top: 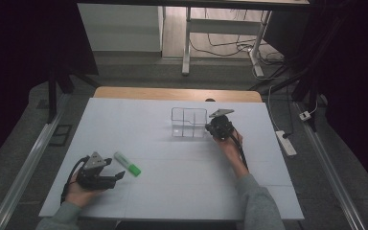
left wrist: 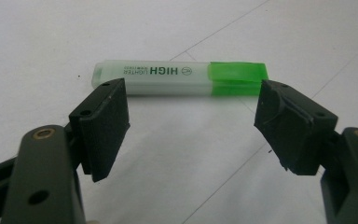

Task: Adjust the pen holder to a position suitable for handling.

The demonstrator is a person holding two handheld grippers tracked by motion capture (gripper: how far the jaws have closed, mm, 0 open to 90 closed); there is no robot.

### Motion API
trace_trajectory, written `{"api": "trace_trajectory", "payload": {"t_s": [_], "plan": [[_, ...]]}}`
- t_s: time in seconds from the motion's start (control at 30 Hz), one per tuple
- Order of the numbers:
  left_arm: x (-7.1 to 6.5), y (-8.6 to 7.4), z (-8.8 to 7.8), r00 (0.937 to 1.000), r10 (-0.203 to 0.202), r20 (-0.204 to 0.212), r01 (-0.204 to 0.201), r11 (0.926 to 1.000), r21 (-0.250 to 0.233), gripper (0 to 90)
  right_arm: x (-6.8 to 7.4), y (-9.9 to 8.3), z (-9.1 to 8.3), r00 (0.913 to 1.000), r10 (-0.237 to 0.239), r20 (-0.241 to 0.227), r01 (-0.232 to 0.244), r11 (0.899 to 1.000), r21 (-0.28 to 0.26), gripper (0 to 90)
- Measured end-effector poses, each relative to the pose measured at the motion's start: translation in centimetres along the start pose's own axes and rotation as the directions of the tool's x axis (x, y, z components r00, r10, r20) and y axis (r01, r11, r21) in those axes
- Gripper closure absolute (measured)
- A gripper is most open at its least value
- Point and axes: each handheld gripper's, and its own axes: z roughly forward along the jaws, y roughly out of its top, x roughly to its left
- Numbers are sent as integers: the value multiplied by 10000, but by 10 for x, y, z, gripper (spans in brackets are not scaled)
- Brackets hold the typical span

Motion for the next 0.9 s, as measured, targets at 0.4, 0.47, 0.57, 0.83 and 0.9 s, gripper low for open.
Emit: {"api": "trace_trajectory", "payload": {"t_s": [0.4, 0.47, 0.57, 0.83, 0.9], "plan": [[0, 0, 1, 10000, -5, -9, 5, 10000, 55, 257, 13, 12, 10, 9991, -232, -343, 225, 9995, -208, 890], [0, 0, 1, 10000, 4, 7, -4, 10000, 61, 257, 12, 12, 10, 9991, -225, -364, 216, 9995, -252, 890], [0, 0, 1, 10000, 19, -1, -19, 10000, 65, 257, 12, 13, 10, 9989, -99, -456, 88, 9996, -252, 890], [0, 0, 2, 10000, 27, -14, -27, 10000, 94, 257, 14, 15, 11, 9982, -225, -557, 212, 9995, -239, 890], [0, 0, 1, 10000, 33, -22, -33, 10000, 82, 257, 14, 15, 11, 9980, -224, -592, 209, 9995, -256, 889]]}}
